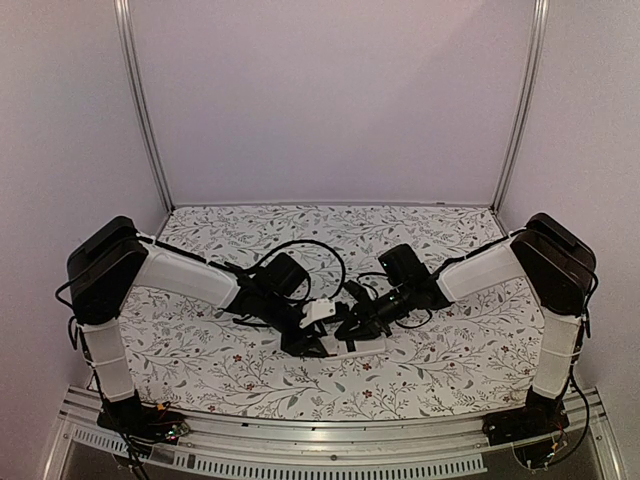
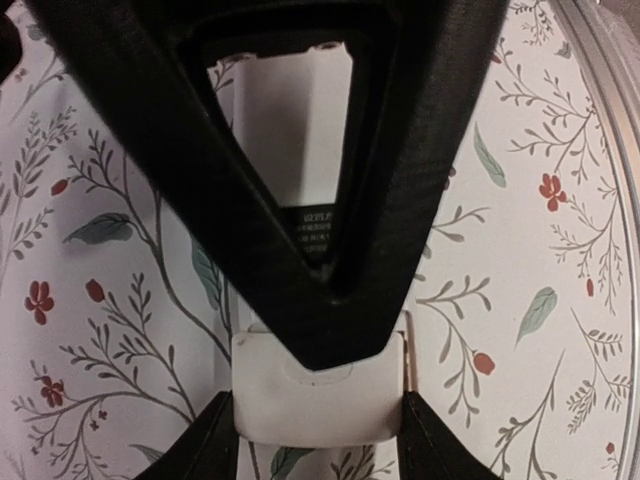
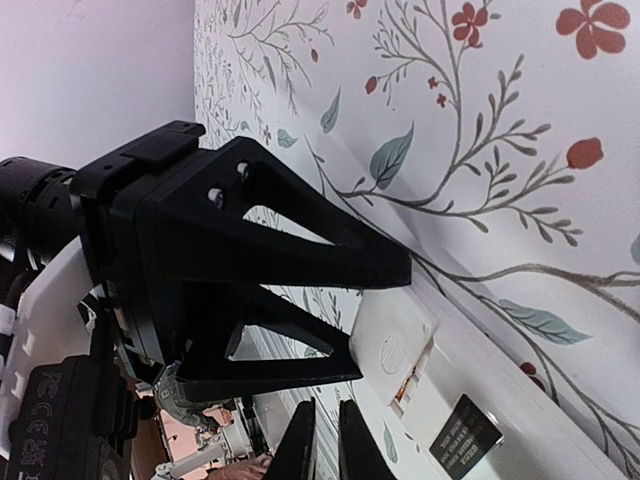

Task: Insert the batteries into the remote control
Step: Place the battery cover on the remote control without the battery cover.

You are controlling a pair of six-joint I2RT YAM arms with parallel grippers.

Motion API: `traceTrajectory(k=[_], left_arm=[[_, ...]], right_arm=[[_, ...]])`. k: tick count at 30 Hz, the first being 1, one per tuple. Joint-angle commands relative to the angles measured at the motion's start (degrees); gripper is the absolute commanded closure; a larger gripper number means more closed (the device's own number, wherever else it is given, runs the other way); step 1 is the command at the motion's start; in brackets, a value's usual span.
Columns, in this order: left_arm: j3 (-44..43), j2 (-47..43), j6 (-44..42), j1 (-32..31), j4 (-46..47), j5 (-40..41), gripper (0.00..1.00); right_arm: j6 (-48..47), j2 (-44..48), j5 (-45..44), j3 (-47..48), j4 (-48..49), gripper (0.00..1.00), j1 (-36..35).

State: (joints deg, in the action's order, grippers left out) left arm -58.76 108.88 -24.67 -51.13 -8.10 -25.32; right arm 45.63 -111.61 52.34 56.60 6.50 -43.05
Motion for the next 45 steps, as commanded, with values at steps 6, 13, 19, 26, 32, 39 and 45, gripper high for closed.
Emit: traceTrajectory(k=[6, 13, 19, 26, 32, 39, 45], left_arm=[[-1.1, 0.6, 1.7, -1.8, -1.2, 2.7, 0.48], [-0.1, -3.2, 3.3, -1.9, -1.3, 4.9, 0.48], [-0.1, -4.0, 4.0, -2.3, -1.8, 5.5, 0.47], [-2.6, -1.7, 4.0, -3.3, -5.2, 7.2, 0.47], [-3.4, -0.5, 4.8, -4.0, -5.5, 8.6, 0.47], [-4.8, 0.2, 4.9, -4.7, -6.4, 10.0, 0.47], [-5.0, 1.0, 4.9, -5.1, -7.4, 10.2, 0.46]], right_arm=[[0.2, -1.5, -1.2, -1.0, 0.7, 0.92, 0.0], [0.2, -1.2, -1.3, -1.1, 0.6, 0.92, 0.0], [0.1, -1.0, -1.3, -0.8, 0.7, 0.92, 0.0], [0.2, -1.0, -1.2, -0.8, 0.6, 0.92, 0.0], [0.2, -1.3, -1.4, -0.8, 0.6, 0.91, 0.0], [0.3, -1.5, -1.7, -0.6, 0.6, 0.91, -0.2], [0.3, -2.0, -2.1, -0.5, 0.6, 0.91, -0.5]])
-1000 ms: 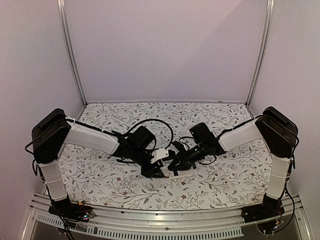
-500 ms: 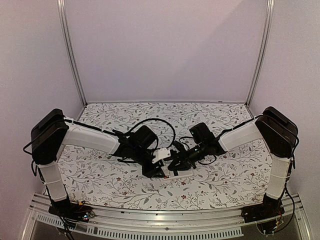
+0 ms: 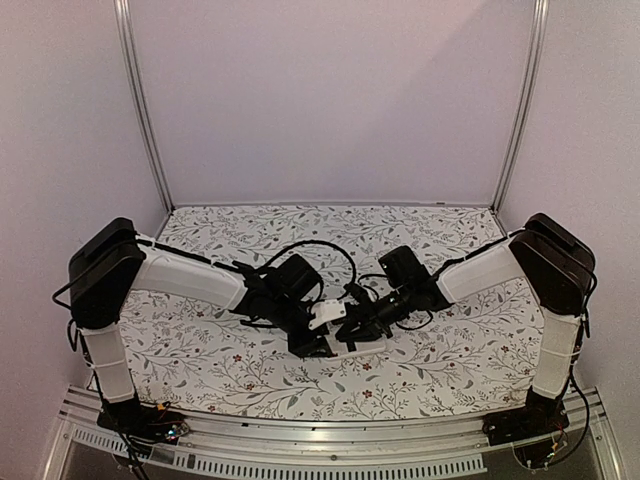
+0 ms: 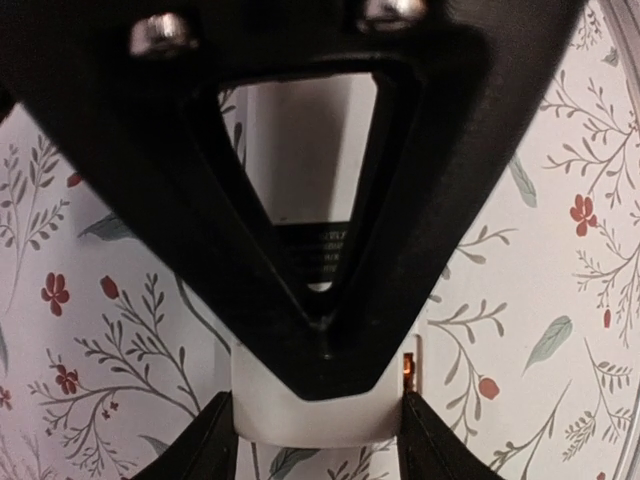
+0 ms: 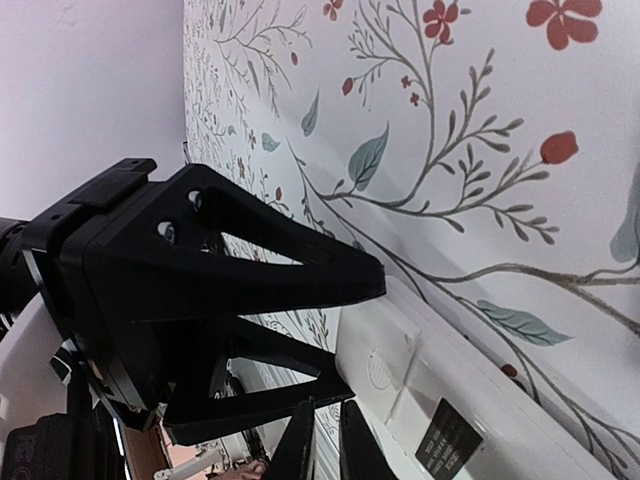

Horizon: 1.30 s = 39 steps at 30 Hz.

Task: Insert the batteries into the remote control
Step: Place the battery cover on the remote control without the battery cover.

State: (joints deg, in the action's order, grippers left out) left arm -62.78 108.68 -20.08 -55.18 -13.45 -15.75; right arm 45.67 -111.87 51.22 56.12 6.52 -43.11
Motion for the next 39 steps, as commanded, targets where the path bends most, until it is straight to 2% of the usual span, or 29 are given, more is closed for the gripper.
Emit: traceTrajectory(k=[1, 26, 39], left_arm=[[-1.0, 1.2, 0.3, -1.0, -2.1, 0.7, 0.46], [-0.9, -0.4, 0.0, -1.0, -4.8, 0.7, 0.44], [-1.4, -3.7, 0.7, -1.0, -5.4, 1.6, 0.44]], right_arm=[[0.3, -1.8, -1.0, 0.0, 0.6, 0.91, -0.5], [0.6, -2.6, -1.3, 1.3, 0.3, 0.84, -1.6], [0.7, -1.3, -1.1, 1.4, 0.3, 0.84, -1.8]])
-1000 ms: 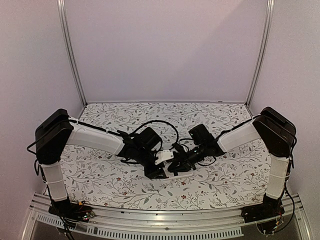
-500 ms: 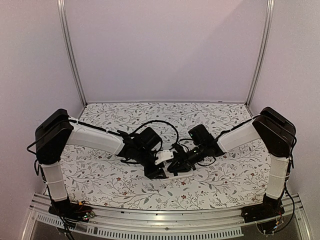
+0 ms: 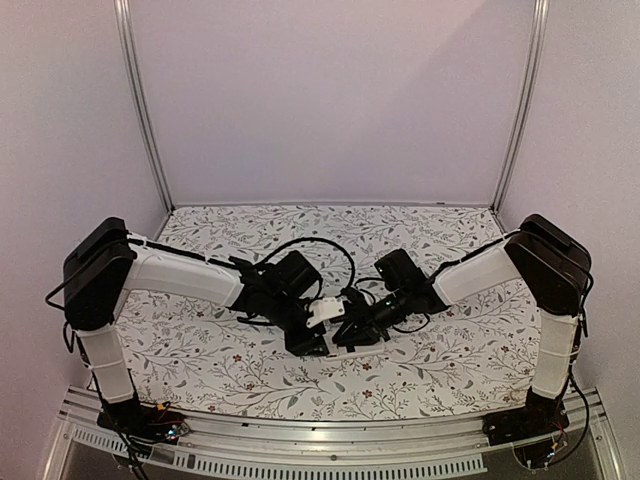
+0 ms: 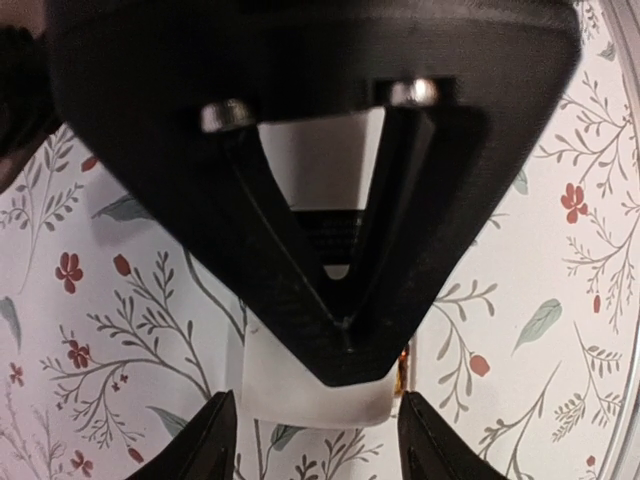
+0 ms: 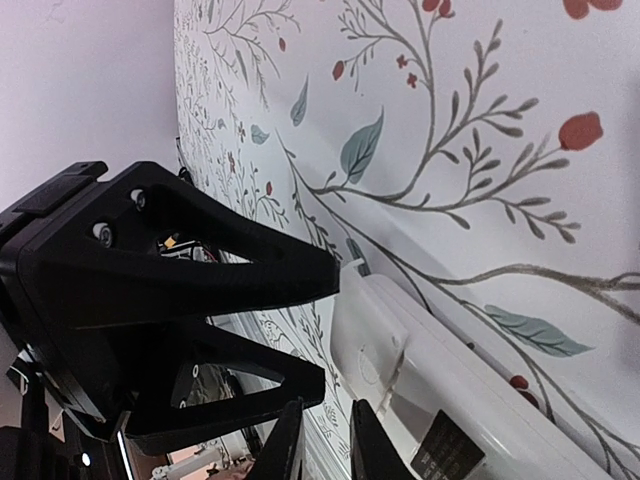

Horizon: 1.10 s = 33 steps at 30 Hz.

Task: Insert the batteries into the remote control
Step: Place the battery cover on the remote control without the battery cover, then adjust the battery cover of the remote control without the battery cover.

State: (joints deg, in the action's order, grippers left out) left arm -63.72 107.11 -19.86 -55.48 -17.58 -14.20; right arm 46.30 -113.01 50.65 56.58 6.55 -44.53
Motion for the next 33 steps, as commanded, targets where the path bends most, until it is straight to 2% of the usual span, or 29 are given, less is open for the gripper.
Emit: traceTrajectory(k=[1, 7, 10, 15, 17, 18, 21, 23, 25, 26, 28, 29, 31, 33], left_arm=[[-0.5, -2.2, 0.5, -0.7, -1.4, 0.0, 0.44], [0.4, -2.6, 1.5, -0.4, -0.7, 1.0, 0.43], [2.8, -4.6, 3.6, 1.0, 2.6, -0.4, 0.38], [7.9, -8.7, 3.9, 1.8, 9.6, -1.9, 0.21], [11.0, -10.9, 4.3, 2.0, 13.7, -1.6, 0.03], [12.6, -12.2, 4.2, 2.0, 15.7, -0.9, 0.01], [18.4, -17.1, 5.6, 2.0, 24.8, 0.7, 0.01], [23.3, -21.1, 8.1, 2.0, 32.6, 1.9, 0.0], [26.8, -21.7, 10.9, 1.6, 39.5, 6.8, 0.0], [25.7, -21.1, 11.2, 1.6, 37.6, 7.4, 0.01], [22.3, -18.7, 5.9, 1.5, 28.7, 0.0, 0.0], [21.4, -17.2, 5.1, 0.8, 26.3, -0.3, 0.0], [23.7, -16.0, 3.8, -0.2, 29.0, 0.1, 0.0], [27.4, -15.7, 2.6, -0.9, 36.9, 1.1, 0.0]], right_arm=[[0.0, -0.1, -0.6, 0.9, 0.3, 0.84, -0.4], [0.1, 0.1, -0.5, 1.2, 0.3, 0.84, -0.4], [0.1, 0.1, -0.4, 1.1, 0.4, 0.84, -0.5], [-1.2, 2.6, -1.0, 0.5, 0.2, 0.84, 0.6], [-1.7, 4.4, -1.1, -0.2, -0.1, 0.83, 1.6], [-2.4, 5.2, -1.4, -0.6, -0.5, 0.82, 2.0], [-4.6, 8.6, -2.8, -1.5, -3.1, 0.78, 2.9], [-8.4, 9.9, -4.1, -0.6, -8.1, 0.73, 3.6], [-11.2, 10.3, -5.2, 0.1, -10.7, 0.72, 4.1], [-11.9, 10.3, -5.5, 0.7, -11.9, 0.71, 4.1], [-13.7, 9.6, -5.7, 2.1, -14.1, 0.71, 4.2], [-14.2, 8.9, -5.6, 2.4, -14.3, 0.71, 4.1], [-14.6, 8.2, -5.8, 2.6, -14.3, 0.71, 4.2], [-14.8, 7.7, -5.9, 2.8, -14.6, 0.71, 4.3]])
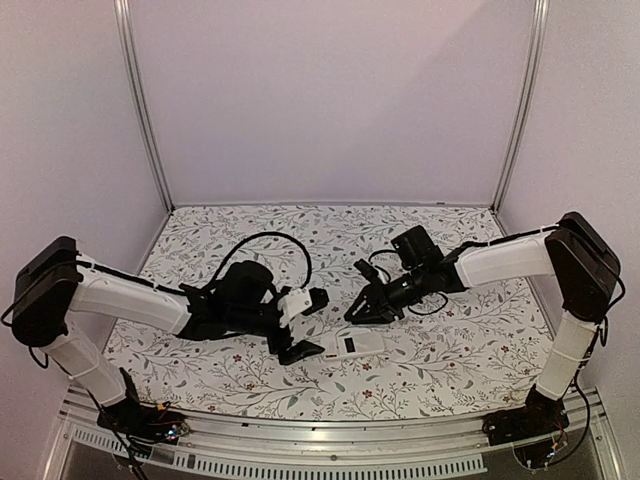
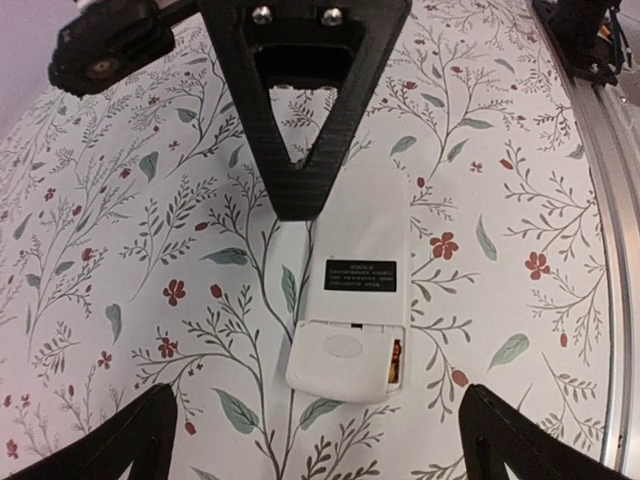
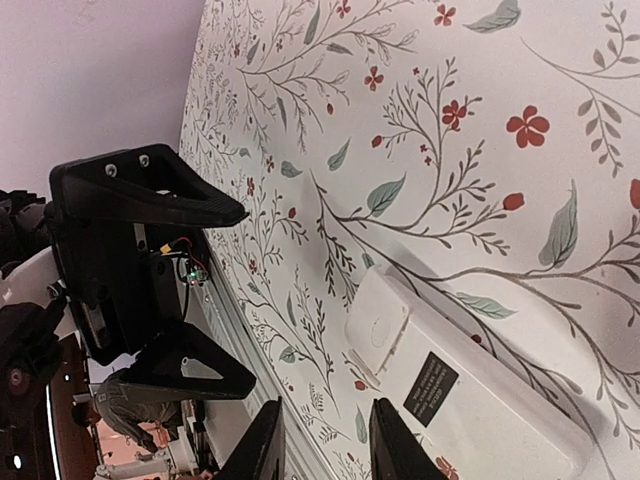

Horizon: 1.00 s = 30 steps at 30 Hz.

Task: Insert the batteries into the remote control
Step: Adjust the battery cover of the remote control without the battery cover.

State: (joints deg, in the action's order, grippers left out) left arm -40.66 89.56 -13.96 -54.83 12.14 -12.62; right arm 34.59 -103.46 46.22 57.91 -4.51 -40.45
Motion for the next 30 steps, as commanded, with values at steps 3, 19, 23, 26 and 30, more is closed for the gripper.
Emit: traceTrajectory(k=[3, 19, 23, 26, 30], left_arm=[[5.0, 4.1, -5.9, -2.2, 9.3, 0.3, 0.0], [1.0, 15.8, -10.9, -3.4, 15.0, 2.9, 0.01], [0.8, 16.4, -10.6, -3.4, 14.9, 2.4, 0.08], [0.6, 16.3, -10.4, -3.4, 14.1, 2.3, 0.13], [0.6, 15.8, -10.2, -3.4, 13.5, 2.5, 0.19]], right_arm=[[-3.8, -2.4, -1.3, 2.2, -4.6, 0.71, 0.3], [-5.1, -4.6, -1.0, 2.8, -6.3, 0.7, 1.3], [-5.1, -4.7, -1.1, 2.7, -6.5, 0.7, 1.5], [-5.1, -4.7, -0.8, 2.7, -6.5, 0.7, 1.6], [-4.8, -4.7, -0.6, 2.8, -6.5, 0.7, 1.6]])
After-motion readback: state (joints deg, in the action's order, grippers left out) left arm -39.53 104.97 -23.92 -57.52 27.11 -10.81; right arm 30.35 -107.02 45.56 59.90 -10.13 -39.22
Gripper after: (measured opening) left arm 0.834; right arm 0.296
